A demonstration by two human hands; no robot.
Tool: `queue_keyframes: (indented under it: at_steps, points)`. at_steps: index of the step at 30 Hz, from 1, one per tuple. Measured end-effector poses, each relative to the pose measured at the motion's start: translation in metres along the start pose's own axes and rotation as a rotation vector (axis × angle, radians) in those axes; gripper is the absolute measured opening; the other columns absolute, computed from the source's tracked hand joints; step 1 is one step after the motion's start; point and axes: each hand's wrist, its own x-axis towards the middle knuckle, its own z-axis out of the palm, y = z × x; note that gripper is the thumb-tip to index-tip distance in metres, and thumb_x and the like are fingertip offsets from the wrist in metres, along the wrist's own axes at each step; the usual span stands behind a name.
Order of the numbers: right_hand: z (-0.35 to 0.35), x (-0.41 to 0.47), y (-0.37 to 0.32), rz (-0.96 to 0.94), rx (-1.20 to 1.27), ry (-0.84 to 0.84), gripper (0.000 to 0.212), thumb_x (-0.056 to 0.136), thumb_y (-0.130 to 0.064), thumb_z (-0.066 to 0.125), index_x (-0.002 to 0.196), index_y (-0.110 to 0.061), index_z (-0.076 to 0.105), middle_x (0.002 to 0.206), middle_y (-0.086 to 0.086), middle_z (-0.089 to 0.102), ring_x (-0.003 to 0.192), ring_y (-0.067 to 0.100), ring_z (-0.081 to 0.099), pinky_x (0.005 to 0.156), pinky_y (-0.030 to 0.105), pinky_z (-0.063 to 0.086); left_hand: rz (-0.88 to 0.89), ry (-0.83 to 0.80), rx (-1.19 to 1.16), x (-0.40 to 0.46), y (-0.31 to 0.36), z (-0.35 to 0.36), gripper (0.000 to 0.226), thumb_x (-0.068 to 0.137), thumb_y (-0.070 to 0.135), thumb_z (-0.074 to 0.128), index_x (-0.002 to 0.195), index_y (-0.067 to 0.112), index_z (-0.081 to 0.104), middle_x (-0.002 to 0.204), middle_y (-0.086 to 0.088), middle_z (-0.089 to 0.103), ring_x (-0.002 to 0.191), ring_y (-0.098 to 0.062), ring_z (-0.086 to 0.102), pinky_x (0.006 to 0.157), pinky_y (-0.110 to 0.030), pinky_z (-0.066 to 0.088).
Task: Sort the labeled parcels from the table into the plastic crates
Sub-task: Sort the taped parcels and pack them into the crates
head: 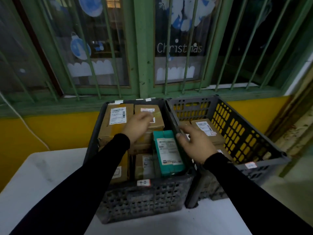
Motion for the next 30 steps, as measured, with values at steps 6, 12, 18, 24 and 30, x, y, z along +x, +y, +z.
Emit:
queue_keyframes:
  at_steps: [6,12,18,24,30]
  points:
    - [-0.049,-0.039,0.021,0.209,0.406,0.289,0.037,0.101,-0.039,0.050,0.136,-0.026,0.053,0.124,-0.013,0.055,0.108,0.004,0.054,0.087,0.016,0.044,0.214,-0.047,-0.248,-0.021,0.054,0.057,0.019,0.102,0.022,0.048,0.113,0.022,0.062,0.120,-0.004,0.065,0.107,-0.016,0.063,0.095,-0.029,0.048]
    - [-0.142,-0.123,0.101,0.300,0.665,0.596,0.026,0.097,-0.042,0.054,0.120,-0.030,0.057,0.117,0.000,0.066,0.106,0.019,0.066,0.097,0.046,0.053,0.305,-0.216,-0.371,-0.059,0.117,0.181,0.021,0.103,0.023,0.047,0.116,0.021,0.063,0.115,-0.003,0.068,0.105,-0.017,0.065,0.089,-0.029,0.048]
    - [-0.258,-0.263,0.212,0.413,0.768,0.854,0.016,0.102,-0.024,0.050,0.117,-0.023,0.058,0.114,0.005,0.065,0.098,0.015,0.067,0.085,0.027,0.053,0.391,-0.452,-0.398,-0.130,0.188,0.367,0.033,0.104,0.027,0.045,0.132,0.017,0.057,0.125,-0.003,0.065,0.113,-0.016,0.062,0.102,-0.036,0.046]
    - [-0.361,-0.404,0.299,0.547,0.732,1.115,0.020,0.103,-0.024,0.049,0.120,-0.016,0.056,0.112,0.007,0.064,0.093,0.017,0.066,0.086,0.032,0.054,0.432,-0.677,-0.426,-0.210,0.246,0.549,0.034,0.104,0.023,0.044,0.134,0.013,0.056,0.125,-0.008,0.064,0.115,-0.018,0.061,0.103,-0.035,0.046]
    - [-0.432,-0.524,0.375,0.678,0.688,1.304,0.025,0.103,-0.029,0.049,0.121,-0.017,0.059,0.116,0.005,0.065,0.102,0.018,0.068,0.089,0.033,0.055,0.430,-0.930,-0.498,-0.272,0.294,0.717,0.021,0.103,0.019,0.044,0.117,0.021,0.061,0.115,-0.004,0.067,0.106,-0.016,0.063,0.093,-0.029,0.046]
